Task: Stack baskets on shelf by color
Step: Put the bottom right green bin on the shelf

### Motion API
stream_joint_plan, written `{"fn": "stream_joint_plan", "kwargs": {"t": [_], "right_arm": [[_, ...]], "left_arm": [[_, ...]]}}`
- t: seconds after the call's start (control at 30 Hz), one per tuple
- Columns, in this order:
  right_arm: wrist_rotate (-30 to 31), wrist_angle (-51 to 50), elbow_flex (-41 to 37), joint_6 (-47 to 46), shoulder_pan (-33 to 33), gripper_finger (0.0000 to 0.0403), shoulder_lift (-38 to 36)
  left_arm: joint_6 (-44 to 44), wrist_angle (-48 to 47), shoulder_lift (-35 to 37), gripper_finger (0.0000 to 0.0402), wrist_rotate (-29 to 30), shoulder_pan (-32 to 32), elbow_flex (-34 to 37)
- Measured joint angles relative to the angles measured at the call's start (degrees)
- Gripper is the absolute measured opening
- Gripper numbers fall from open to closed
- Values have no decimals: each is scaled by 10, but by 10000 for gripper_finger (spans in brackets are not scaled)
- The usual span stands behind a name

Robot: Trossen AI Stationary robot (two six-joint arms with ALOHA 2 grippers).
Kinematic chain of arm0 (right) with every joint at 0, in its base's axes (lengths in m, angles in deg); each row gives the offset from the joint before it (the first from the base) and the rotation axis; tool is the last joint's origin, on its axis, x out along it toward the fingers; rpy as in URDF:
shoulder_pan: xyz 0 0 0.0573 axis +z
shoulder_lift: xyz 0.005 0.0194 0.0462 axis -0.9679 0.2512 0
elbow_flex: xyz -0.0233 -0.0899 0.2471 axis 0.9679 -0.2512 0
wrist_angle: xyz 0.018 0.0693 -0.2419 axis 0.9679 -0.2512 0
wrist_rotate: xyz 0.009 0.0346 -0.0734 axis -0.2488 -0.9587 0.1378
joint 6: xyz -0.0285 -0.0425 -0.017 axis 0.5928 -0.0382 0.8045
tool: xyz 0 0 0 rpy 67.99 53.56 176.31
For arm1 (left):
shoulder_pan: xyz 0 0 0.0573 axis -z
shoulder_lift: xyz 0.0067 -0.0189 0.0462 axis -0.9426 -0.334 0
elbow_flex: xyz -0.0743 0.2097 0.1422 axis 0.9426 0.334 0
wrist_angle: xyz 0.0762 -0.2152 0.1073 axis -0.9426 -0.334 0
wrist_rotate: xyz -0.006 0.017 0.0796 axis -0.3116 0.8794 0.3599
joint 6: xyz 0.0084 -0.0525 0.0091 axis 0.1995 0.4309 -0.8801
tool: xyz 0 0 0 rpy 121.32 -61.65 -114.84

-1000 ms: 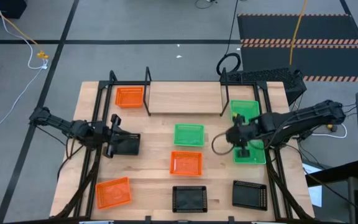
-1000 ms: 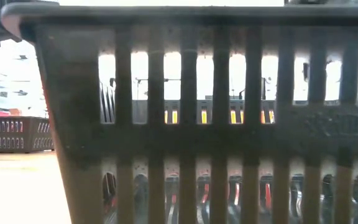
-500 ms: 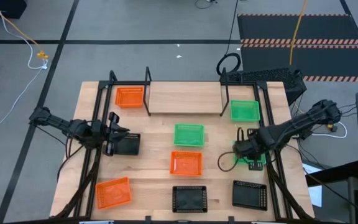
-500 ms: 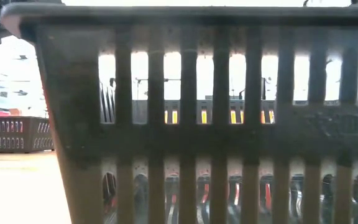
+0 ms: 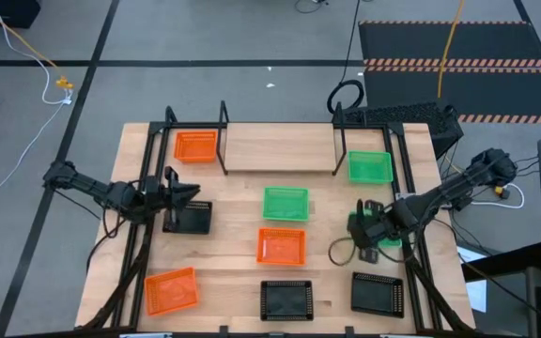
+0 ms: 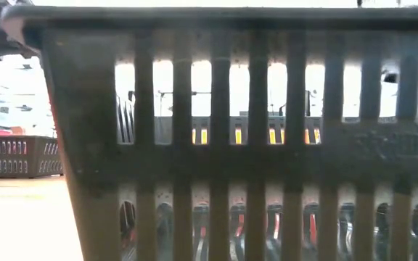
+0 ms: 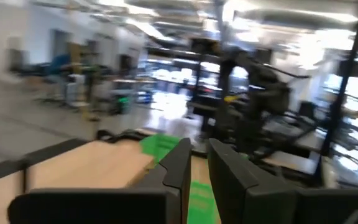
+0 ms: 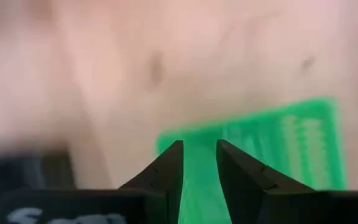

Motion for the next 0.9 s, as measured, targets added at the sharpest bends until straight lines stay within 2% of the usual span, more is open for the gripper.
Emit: {"fn": "stream_joint_plan", "kwargs": {"t": [0.07, 0.17, 0.37, 0.63, 0.9], "right_arm": [[7, 15, 1, -65, -33, 89, -9], [-25, 15, 1, -126, -81, 97, -21], [-36, -90, 1, -278, -132, 132, -18], [-37, -6, 1, -361, -117, 157, -13], [-38, 14, -57, -417, -109, 160, 0]], "left_arm": [[0, 22, -6, 56, 34, -5, 0], [-9, 40, -13, 56, 58, -19, 0], [-17, 39, -16, 56, 60, -35, 0], [-13, 1, -16, 56, 58, -35, 0], [-2, -3, -16, 56, 43, -34, 0]]}}
